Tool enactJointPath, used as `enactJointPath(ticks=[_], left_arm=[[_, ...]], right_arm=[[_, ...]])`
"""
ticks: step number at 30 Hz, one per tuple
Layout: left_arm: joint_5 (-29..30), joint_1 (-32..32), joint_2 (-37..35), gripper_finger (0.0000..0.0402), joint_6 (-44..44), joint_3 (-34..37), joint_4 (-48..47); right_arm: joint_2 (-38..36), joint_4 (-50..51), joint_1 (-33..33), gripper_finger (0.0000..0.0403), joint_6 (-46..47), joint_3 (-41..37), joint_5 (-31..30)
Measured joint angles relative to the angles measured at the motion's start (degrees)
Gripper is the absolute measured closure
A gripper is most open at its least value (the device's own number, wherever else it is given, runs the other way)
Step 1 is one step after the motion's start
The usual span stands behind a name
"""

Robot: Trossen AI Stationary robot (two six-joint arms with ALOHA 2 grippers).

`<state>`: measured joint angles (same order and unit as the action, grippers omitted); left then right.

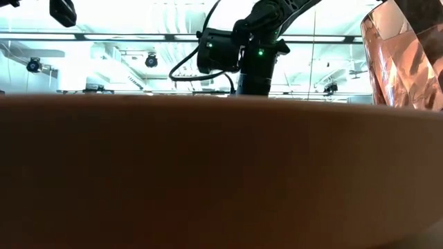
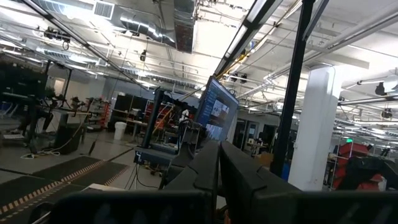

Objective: Pick and place plate/cup/fork/spoon on tray
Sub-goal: Put the orange fork on the black table tray

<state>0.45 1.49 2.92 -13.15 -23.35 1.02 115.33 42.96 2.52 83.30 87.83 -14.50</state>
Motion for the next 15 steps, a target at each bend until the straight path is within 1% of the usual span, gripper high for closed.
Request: enactJointPath(ticks=[8, 15], left_arm=[[0.0, 0.0, 0.0, 0.0402, 0.0, 0.0, 0.0], [0.0, 0.0, 0.0, 0.0402, 0.0, 0.0, 0.0]], right_arm=[[0.0, 0.0, 0.0, 0.0365, -0.7, 0.0, 0.0], [0.0, -0.2, 0.0, 0.0349, -1.0, 0.0, 0.0]])
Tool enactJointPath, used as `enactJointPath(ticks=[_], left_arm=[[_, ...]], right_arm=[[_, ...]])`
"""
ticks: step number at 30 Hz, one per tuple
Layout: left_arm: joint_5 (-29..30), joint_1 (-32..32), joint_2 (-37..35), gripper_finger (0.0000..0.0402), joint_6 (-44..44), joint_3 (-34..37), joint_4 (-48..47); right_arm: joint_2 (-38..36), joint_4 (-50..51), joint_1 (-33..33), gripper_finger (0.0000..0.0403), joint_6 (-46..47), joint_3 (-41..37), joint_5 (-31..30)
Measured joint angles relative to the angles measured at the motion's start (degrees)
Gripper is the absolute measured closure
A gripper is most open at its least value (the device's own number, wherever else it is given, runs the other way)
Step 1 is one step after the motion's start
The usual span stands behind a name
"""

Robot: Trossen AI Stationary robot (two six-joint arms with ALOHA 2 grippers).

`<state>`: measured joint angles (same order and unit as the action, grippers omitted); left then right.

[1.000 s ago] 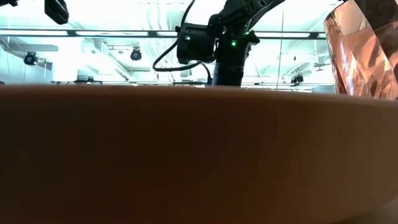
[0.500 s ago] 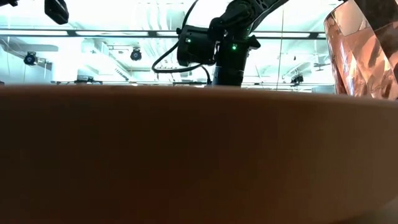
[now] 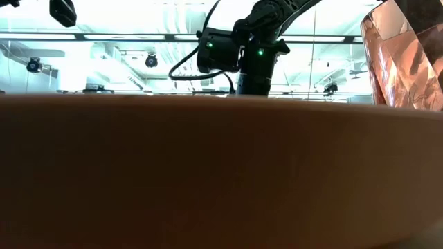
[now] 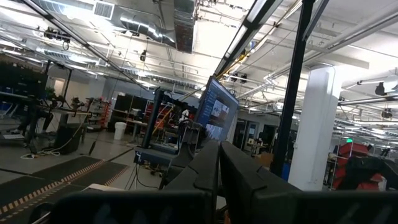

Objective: Pick and place plate/cup/fork/spoon on tray
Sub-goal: Put the orange fork on the black table tray, then put the orange glass on the black table tray

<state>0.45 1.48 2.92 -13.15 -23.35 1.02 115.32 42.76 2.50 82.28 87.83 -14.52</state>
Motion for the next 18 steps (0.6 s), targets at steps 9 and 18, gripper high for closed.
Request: enactJointPath(ticks=[9, 18], left_arm=[[0.0, 0.0, 0.0, 0.0402, 0.0, 0.0, 0.0], [0.2, 0.0, 0.0, 0.0402, 0.0, 0.0, 0.0]], right_arm=[[-4.2, 0.0, 0.4, 0.0332, -14.4, 6.5, 0.1], [-14.3, 16.3, -0.7, 0.0330, -23.8, 21.6, 11.5]])
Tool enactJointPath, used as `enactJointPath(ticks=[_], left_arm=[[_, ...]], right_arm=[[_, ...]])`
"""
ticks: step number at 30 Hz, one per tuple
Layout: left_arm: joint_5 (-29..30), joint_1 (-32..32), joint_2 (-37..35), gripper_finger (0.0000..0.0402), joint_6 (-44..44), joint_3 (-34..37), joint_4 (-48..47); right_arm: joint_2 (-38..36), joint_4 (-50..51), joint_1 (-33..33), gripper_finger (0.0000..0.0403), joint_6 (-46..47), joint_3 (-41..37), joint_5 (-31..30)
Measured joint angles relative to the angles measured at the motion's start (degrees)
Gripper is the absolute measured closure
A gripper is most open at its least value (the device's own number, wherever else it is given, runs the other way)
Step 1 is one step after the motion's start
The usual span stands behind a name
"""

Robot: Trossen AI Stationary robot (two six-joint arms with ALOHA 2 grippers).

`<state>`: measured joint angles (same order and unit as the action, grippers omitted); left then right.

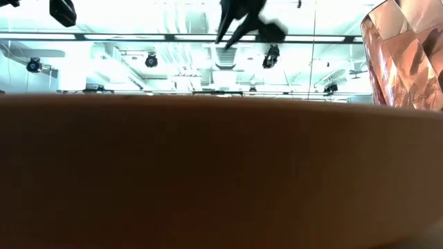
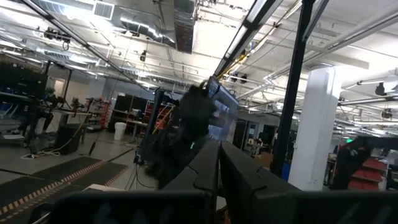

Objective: Pick and place plate/cup/fork/spoon on tray
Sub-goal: Put the orange glass on the black table tray

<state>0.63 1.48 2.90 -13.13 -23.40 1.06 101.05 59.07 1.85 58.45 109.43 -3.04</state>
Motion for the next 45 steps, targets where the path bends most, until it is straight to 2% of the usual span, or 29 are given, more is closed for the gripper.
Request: enactJointPath(ticks=[5, 10, 14, 18, 23, 29, 35, 45], left_arm=[[1.5, 0.0, 0.0, 0.0402, 0.0, 0.0, 0.0], [2.6, 0.0, 0.0, 0.0402, 0.0, 0.0, 0.1], [2.9, 0.0, 0.0, 0.0402, 0.0, 0.0, 0.1], [2.9, 0.0, 0.0, 0.0402, 0.0, 0.0, 0.3], [2.9, 0.0, 0.0, 0.0402, 0.0, 0.0, 0.3], [2.9, 0.0, 0.0, 0.0402, 0.0, 0.0, 0.3], [2.9, 0.0, 0.0, 0.0402, 0.0, 0.0, 0.3], [2.9, 0.0, 0.0, 0.0402, 0.0, 0.0, 0.2]], right_arm=[[-2.7, 14.3, -4.7, 0.0330, 7.9, 9.7, 0.5], [-3.3, 22.4, -11.6, 0.0330, 18.6, 14.3, 0.5], [-2.8, 28.6, -16.8, 0.0329, 27.7, 14.8, 3.1], [-2.8, 31.0, -21.2, 0.0318, 33.8, 12.0, 5.8], [-2.8, 31.0, -23.3, 0.0285, 34.4, 6.5, 8.7], [-3.0, 31.0, -23.2, 0.0254, 28.8, -1.9, 13.5], [-3.4, 31.0, -23.2, 0.0252, 23.9, -8.0, 19.5], [-3.6, 30.9, -23.0, 0.0252, 16.9, -13.0, 19.5]])
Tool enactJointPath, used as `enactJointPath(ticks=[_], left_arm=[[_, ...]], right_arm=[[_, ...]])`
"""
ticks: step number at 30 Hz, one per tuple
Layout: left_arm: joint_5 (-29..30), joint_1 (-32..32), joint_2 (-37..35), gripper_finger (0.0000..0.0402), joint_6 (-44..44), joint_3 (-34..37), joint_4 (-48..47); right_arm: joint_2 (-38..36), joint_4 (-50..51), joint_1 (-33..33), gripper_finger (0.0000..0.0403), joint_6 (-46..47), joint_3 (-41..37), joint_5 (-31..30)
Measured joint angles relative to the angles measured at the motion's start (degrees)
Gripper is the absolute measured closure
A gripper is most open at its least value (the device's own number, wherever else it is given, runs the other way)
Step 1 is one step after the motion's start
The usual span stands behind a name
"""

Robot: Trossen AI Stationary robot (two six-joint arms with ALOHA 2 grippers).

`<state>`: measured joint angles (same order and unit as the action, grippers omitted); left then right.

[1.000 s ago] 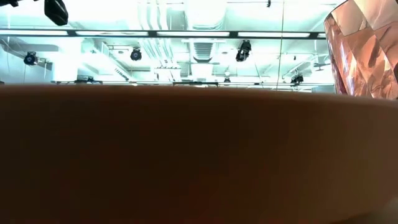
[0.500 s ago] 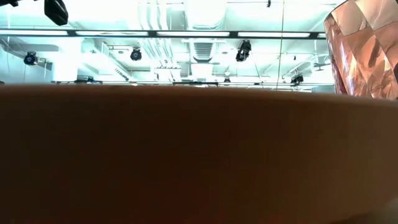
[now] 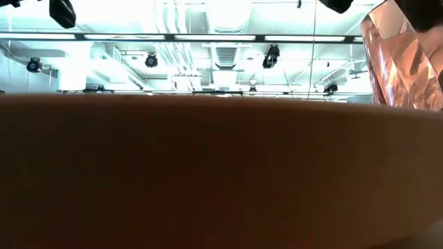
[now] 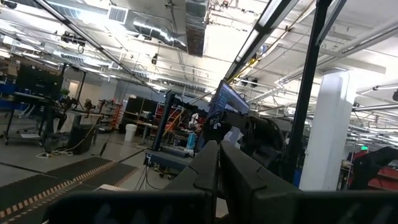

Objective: Pick and place plate/cup/fork/spoon on tray
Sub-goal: Put the orange glass on the black table tray

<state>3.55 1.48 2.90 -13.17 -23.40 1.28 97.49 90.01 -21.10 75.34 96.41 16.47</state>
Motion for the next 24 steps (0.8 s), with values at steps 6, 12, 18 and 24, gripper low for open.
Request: enactJointPath(ticks=[6, 12, 18, 24], left_arm=[[0.0, 0.0, 0.0, 0.0402, 0.0, 0.0, 0.0], [0.0, 0.0, 0.0, 0.0402, 0.0, 0.0, 0.0], [0.1, 0.0, 0.0, 0.0402, 0.0, 0.0, 0.0], [0.3, 0.0, 0.0, 0.0402, 0.0, 0.0, 0.0]], right_arm=[[0.0, -0.2, 0.1, 0.0252, -1.9, -4.2, -1.5], [0.0, -0.7, 0.9, 0.0273, -1.9, -7.1, -1.7], [0.0, -3.8, 2.1, 0.0377, -3.2, -8.0, -2.2], [-0.2, -5.9, 3.4, 0.0392, -2.2, -6.4, -10.2]])
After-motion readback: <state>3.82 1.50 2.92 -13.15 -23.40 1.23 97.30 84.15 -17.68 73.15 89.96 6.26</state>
